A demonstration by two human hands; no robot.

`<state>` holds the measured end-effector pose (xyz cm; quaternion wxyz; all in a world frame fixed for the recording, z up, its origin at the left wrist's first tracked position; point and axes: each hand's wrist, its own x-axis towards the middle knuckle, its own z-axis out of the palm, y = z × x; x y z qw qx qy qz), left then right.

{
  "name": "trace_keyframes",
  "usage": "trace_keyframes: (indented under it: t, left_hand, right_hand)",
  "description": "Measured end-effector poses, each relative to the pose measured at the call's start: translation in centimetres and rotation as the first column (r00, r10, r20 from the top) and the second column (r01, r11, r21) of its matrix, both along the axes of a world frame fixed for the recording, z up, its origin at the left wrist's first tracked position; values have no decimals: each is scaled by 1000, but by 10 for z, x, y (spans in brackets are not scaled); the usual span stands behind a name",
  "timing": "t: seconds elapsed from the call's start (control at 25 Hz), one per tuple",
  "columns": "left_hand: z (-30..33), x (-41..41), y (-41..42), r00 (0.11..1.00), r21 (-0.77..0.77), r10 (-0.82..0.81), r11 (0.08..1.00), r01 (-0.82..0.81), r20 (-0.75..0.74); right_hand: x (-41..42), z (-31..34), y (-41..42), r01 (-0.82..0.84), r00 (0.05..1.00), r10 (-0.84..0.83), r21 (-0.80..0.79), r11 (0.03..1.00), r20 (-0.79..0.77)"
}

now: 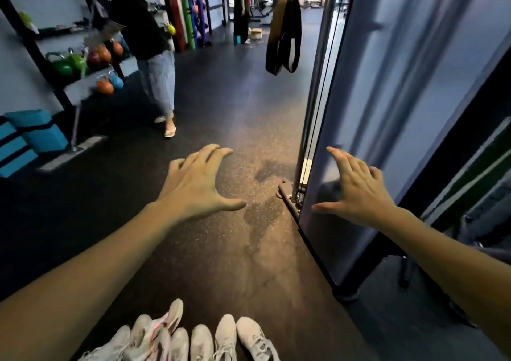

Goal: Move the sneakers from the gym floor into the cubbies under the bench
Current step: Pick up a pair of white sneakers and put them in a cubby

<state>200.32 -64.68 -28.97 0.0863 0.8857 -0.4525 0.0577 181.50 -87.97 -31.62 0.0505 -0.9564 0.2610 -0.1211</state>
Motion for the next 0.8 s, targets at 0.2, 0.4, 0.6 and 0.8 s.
trace_keyframes:
  t: [0.2, 0.4, 0.6, 0.8]
  left_hand:
    - [-204, 39, -12, 984, 111, -5, 994, 25, -179]
    - [-410, 42, 8, 957, 208, 40, 978, 22, -287]
    - [-606, 6, 43, 900, 324, 73, 943, 78, -429]
    - [-752, -46, 82, 832, 368, 107, 921, 123, -545]
  right_hand:
    - [44, -192, -12, -1, 989, 17, 112, 994, -150]
    - [45, -408, 15, 10, 952, 74, 273, 962, -295]
    - [27, -601, 57, 43, 897, 129, 375, 926, -423]
    - [-9, -741, 103, 58, 840, 213, 472, 880, -499]
